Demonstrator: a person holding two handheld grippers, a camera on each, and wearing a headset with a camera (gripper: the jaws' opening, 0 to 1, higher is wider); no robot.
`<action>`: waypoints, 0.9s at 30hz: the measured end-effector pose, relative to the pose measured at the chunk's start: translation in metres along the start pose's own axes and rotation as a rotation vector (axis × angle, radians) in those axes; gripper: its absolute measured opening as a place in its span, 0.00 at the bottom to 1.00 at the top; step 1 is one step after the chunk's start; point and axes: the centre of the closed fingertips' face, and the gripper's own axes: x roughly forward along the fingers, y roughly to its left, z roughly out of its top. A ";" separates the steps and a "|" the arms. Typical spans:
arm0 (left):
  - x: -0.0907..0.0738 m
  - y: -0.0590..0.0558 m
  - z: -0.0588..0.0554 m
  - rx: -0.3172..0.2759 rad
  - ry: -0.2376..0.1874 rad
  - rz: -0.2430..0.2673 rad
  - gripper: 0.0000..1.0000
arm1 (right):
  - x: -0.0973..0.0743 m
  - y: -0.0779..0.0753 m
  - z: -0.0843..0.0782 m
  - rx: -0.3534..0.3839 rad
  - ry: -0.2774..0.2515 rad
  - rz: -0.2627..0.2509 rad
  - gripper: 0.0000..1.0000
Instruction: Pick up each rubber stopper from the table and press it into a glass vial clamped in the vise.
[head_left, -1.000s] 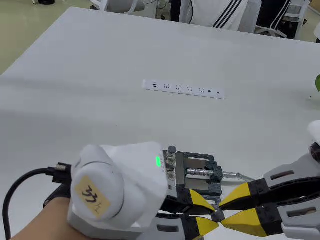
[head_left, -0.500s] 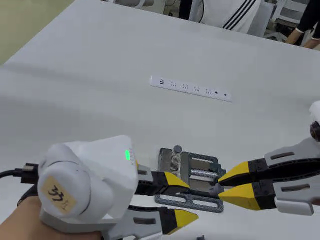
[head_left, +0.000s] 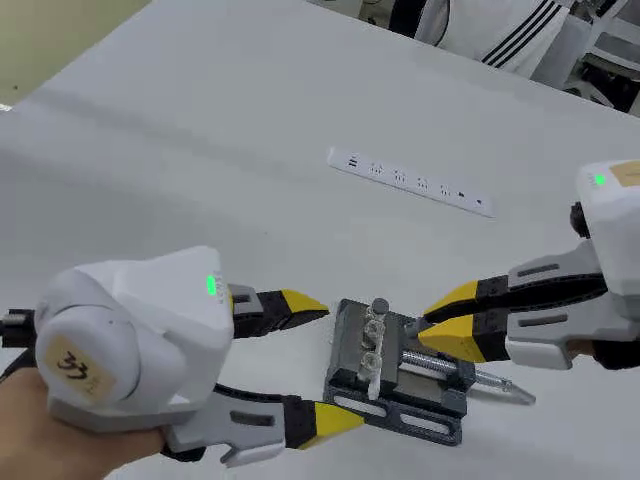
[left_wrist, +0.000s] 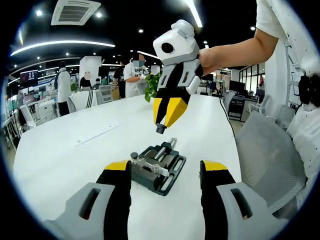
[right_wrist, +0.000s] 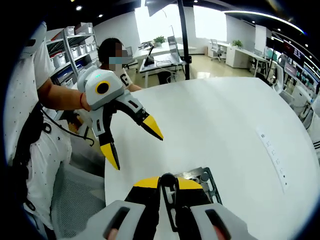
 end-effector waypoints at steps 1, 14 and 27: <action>0.000 0.002 -0.001 0.002 -0.005 0.005 0.58 | 0.002 -0.004 0.000 0.001 0.011 -0.005 0.05; 0.001 0.024 -0.019 0.003 -0.014 0.021 0.83 | 0.040 -0.032 -0.010 -0.010 0.163 -0.035 0.05; 0.004 0.027 -0.026 -0.015 -0.022 0.017 0.92 | 0.059 -0.039 -0.031 -0.024 0.267 -0.036 0.05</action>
